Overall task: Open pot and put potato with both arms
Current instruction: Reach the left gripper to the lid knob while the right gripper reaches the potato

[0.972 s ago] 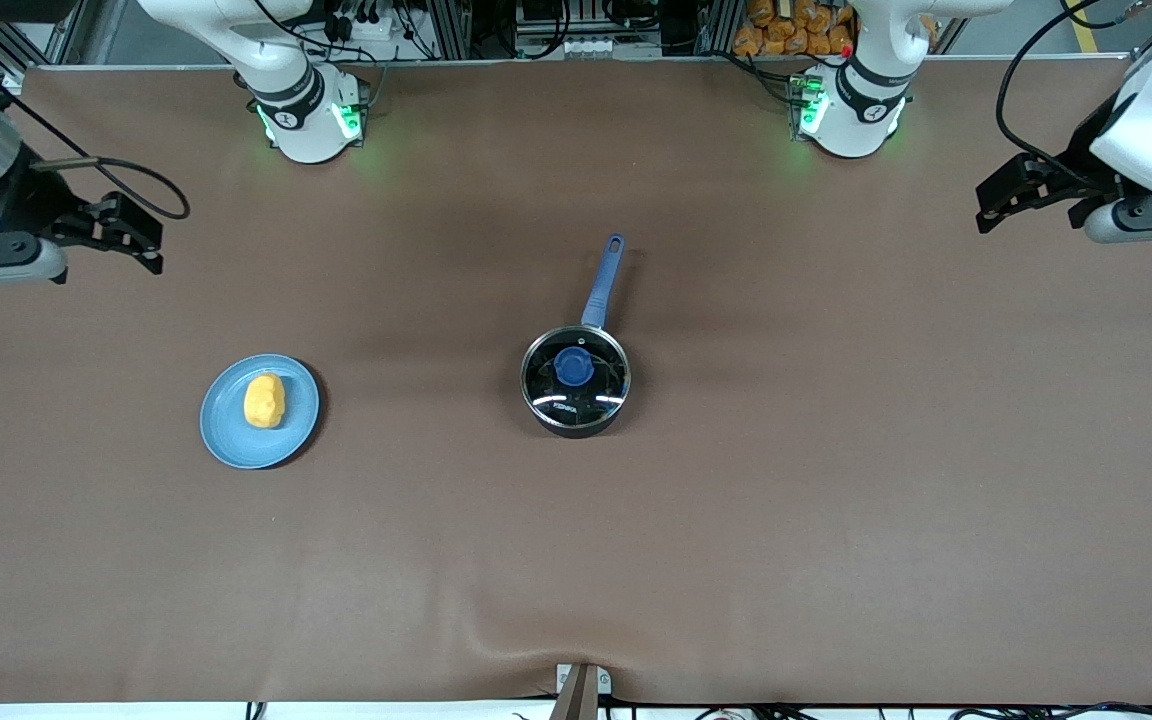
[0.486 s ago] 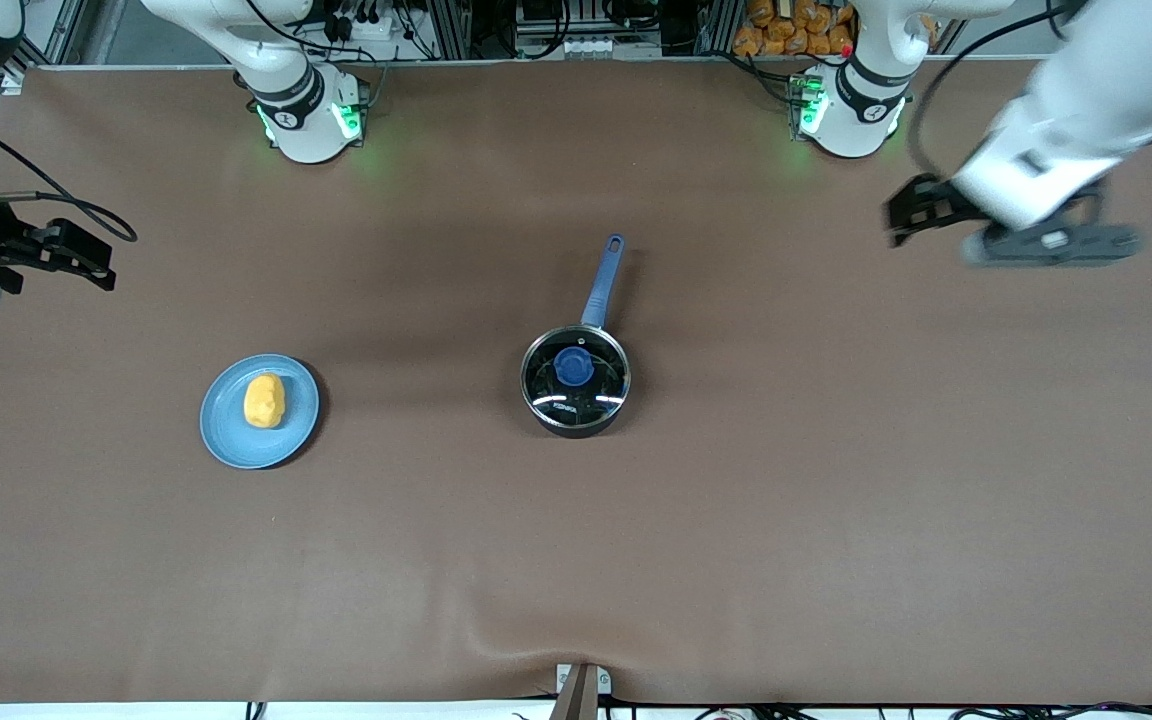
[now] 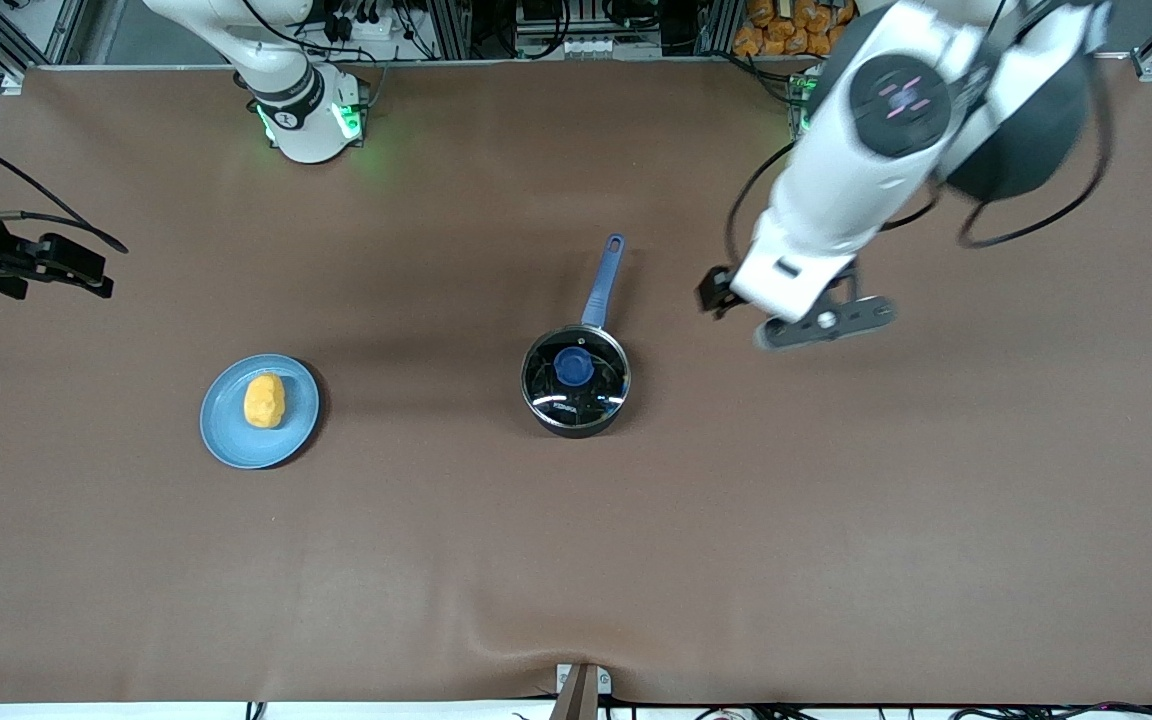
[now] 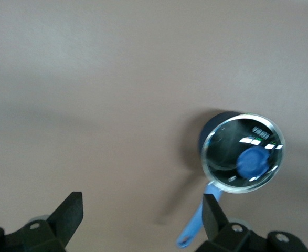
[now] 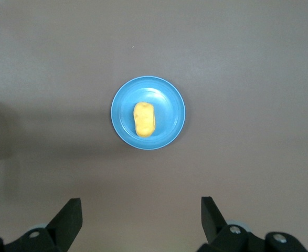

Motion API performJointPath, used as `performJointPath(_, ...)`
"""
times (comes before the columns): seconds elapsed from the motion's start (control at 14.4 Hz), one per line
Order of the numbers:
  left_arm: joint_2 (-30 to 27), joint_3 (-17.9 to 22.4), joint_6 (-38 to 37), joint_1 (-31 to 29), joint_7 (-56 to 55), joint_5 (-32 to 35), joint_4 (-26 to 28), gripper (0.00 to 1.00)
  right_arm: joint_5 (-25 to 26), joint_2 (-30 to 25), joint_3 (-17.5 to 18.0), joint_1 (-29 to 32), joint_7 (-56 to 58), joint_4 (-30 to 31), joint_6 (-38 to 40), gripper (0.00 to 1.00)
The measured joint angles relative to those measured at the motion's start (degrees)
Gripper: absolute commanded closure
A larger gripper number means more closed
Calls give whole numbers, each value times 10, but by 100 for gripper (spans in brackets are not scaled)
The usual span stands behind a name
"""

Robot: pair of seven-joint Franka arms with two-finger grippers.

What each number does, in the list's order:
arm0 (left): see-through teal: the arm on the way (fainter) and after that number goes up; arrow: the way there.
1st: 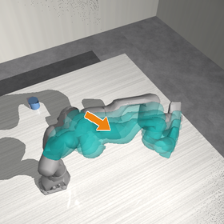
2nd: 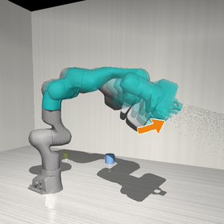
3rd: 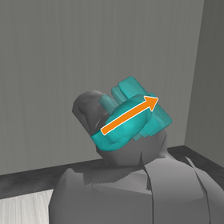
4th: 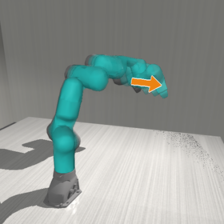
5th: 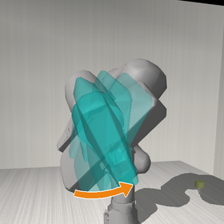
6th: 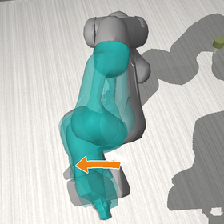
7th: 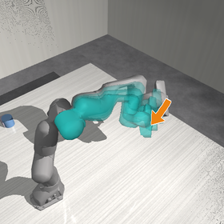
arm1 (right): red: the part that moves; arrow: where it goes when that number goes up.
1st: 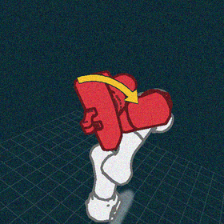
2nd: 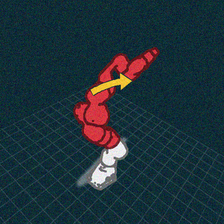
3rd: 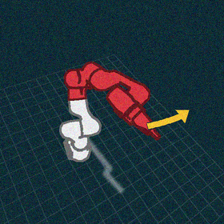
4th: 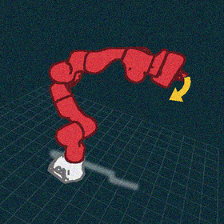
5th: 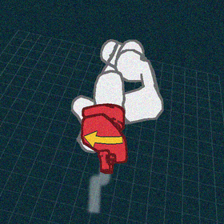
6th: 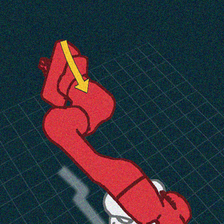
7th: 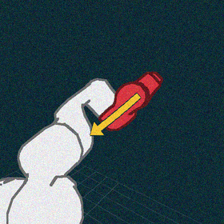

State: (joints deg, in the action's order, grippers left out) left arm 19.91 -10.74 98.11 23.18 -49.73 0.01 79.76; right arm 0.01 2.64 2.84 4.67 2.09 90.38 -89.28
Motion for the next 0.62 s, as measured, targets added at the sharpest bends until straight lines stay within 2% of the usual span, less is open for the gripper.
performJointPath(0.21,65,2,54,40,-93,0,-36,0,0,3,2,0,0,1,6,0)
performJointPath(0.42,110,5,91,74,-143,1,-49,0,0,14,2,0,1,5,7,0)
performJointPath(0.62,149,43,125,118,-155,3,-55,0,0,27,2,0,1,19,-17,0)
